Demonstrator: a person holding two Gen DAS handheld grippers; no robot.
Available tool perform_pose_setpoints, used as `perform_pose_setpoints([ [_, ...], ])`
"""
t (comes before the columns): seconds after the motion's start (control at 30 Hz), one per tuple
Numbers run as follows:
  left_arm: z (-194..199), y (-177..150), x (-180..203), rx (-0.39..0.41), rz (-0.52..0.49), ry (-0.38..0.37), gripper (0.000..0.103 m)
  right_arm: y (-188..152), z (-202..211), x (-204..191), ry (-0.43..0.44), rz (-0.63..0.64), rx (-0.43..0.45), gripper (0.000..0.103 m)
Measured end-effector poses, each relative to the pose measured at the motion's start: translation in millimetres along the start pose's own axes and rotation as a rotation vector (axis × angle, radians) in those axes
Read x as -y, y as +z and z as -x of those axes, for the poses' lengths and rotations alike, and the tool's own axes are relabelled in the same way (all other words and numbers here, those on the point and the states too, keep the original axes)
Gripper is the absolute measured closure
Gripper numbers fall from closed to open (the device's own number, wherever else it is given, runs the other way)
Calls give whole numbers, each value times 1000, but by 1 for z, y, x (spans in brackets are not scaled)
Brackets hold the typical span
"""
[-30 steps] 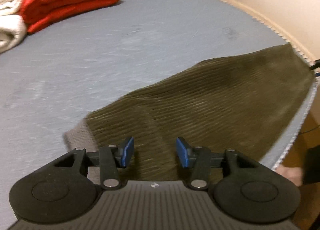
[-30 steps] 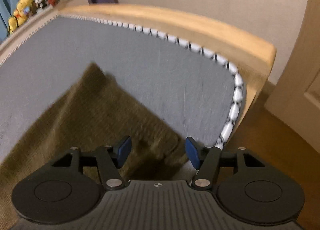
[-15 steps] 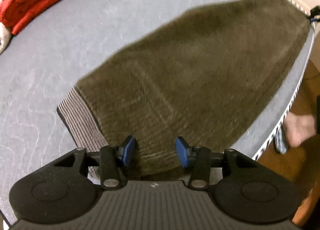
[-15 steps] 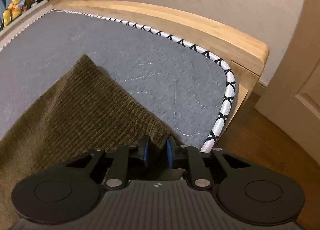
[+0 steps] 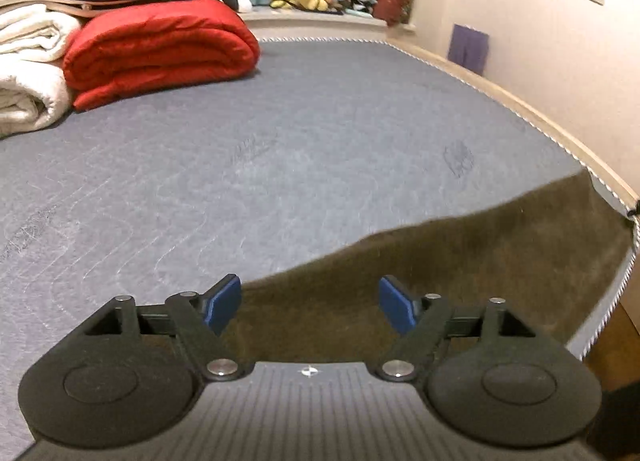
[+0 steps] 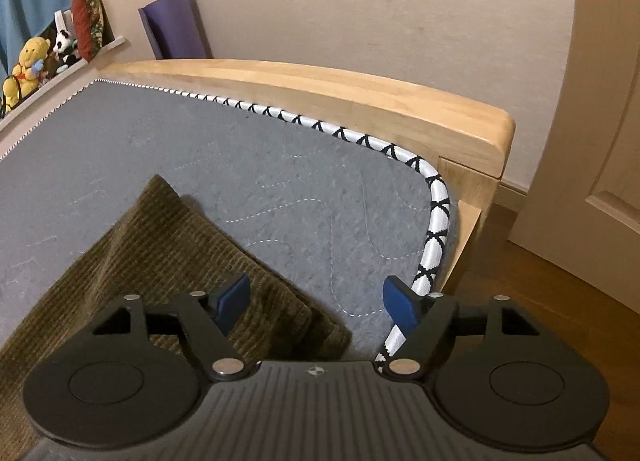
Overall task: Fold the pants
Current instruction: 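Fold the pants over with the right tool toward the left tool and release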
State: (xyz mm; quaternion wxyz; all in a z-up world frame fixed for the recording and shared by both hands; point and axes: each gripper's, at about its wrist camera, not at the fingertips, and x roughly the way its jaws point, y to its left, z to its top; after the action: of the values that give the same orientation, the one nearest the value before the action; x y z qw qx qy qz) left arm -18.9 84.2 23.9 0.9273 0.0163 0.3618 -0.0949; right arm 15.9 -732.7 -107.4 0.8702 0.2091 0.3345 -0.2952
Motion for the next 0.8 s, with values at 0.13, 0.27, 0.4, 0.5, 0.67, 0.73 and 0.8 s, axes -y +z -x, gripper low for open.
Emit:
perform_pose_setpoints([
  [0.13,-17,4,19,1,-16,-9,21,-1,-5,2,27,4,-6,18],
  [0.27,-33,4,30,-13,-51,-20,21,-5,-16,4,53,30,-53,17],
  [0.4,-36,1,36,-8,-73,-11,21,-8,-24,8,101,35,-88,21],
  [0.5,-38,1,36,-6,-62,-11,21,-9,-24,5,157,71,-99,45],
  [0.67,-32,3,34,7,-53,-7,21,-7,-21,3,175,91,-118,71],
  [0.73,-30,7,34,18,-43,-8,21,-2,-13,3,194,54,-103,75],
  [0.8,-26,11,32,32,-24,-9,21,9,5,-2,221,-1,-64,77],
])
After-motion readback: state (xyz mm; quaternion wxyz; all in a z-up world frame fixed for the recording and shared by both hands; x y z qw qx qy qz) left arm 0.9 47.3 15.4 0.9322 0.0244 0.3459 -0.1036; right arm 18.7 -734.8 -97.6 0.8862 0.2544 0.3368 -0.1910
